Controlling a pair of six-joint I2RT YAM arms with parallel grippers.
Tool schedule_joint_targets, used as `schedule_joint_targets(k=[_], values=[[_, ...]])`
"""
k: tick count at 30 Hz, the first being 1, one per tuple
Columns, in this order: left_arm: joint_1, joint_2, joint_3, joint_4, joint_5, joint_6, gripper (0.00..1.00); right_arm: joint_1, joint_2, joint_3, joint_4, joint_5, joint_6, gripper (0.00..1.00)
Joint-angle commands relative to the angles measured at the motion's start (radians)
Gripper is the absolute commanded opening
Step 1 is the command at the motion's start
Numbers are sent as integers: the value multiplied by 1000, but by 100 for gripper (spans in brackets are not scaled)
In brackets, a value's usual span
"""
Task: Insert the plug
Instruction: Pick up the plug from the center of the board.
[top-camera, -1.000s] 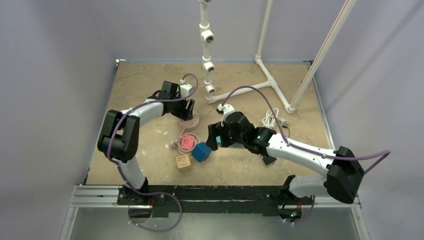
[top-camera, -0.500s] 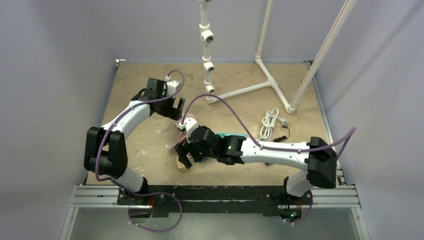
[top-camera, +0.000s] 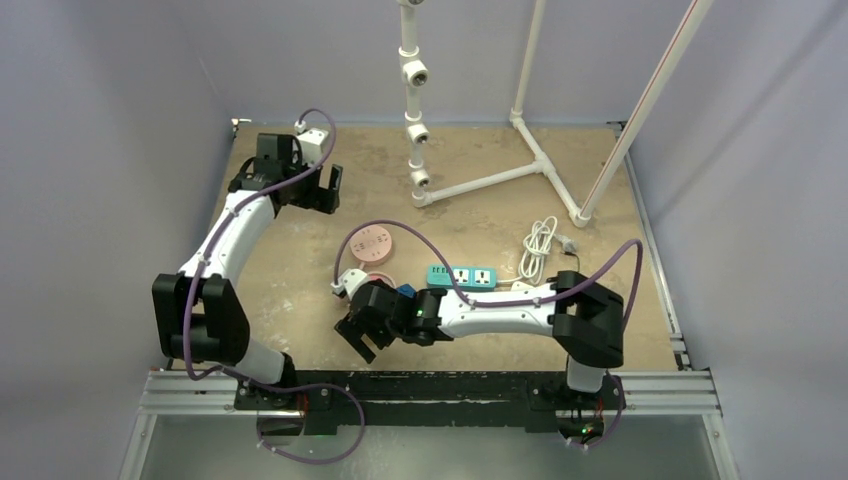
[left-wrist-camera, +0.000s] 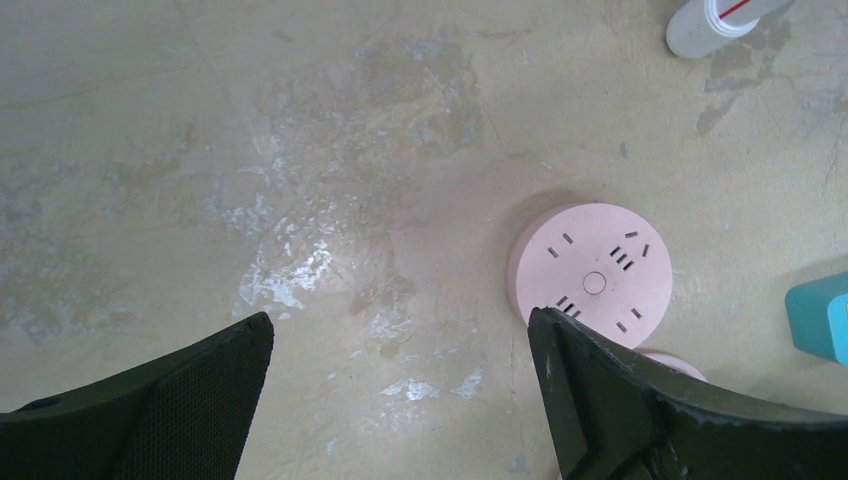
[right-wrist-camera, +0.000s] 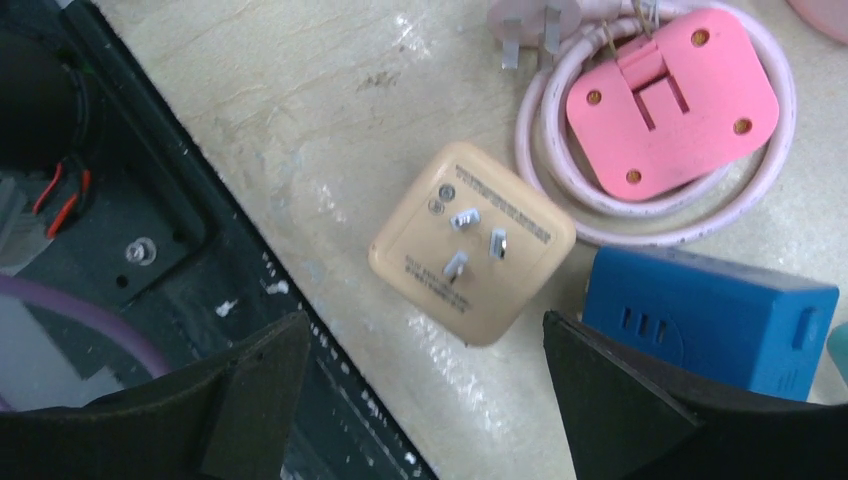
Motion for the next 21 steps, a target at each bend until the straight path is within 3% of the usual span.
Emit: schedule_joint_targets(k=[1,11,16,21], values=[[27,-53,43,-12,-1,13,99,3,54,67,33,47,-37,88],[43,-53,62,-31,38,42,99,3,136,87,62,107,-42,85],[43,-62,76,-78,137,100,99,2,105,65,104,146,-41,53],[43,-62,85,-179,318,214,98,-2,26,29,131,158,-80,33]])
